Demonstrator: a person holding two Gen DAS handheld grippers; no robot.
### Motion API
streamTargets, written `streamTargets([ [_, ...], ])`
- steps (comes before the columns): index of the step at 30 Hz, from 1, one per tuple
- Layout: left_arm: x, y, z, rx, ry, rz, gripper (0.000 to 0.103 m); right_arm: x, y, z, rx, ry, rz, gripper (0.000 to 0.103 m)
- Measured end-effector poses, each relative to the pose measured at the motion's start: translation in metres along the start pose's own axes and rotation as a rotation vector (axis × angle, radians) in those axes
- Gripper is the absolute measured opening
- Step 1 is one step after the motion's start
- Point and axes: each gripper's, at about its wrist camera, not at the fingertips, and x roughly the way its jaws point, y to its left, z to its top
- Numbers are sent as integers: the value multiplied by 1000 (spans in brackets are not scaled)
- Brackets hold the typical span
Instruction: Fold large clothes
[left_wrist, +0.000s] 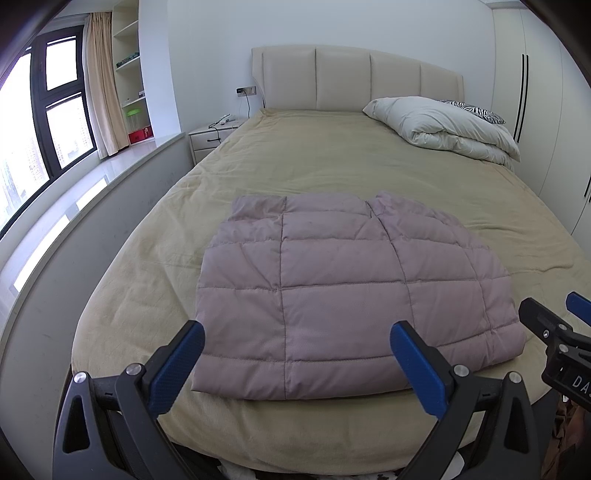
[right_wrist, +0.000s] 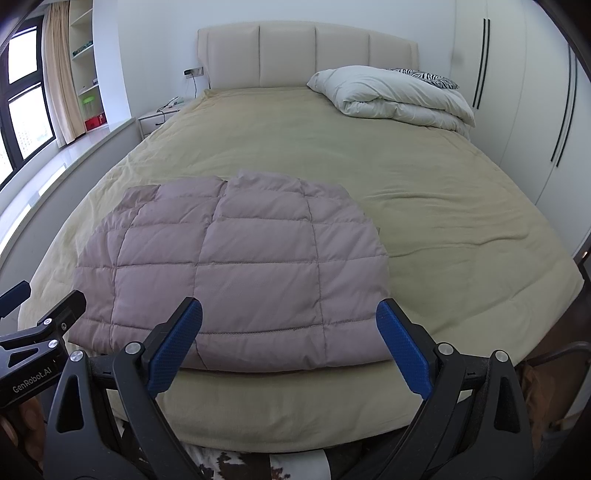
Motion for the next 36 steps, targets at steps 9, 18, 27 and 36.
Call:
streamTargets([
  [9,0,0,-1,1,2,0,103,0,0,0,0,1,0,96],
  [18,1,0,-2,4,3,-2,103,0,-1,0,0,2,0,96],
  [27,2,2,-4,7,4,-4,103,0,-1,1,0,2,1,96],
  [36,2,5,-4,8,7,-8,103,2,-2,-3,-1,8,2,96],
])
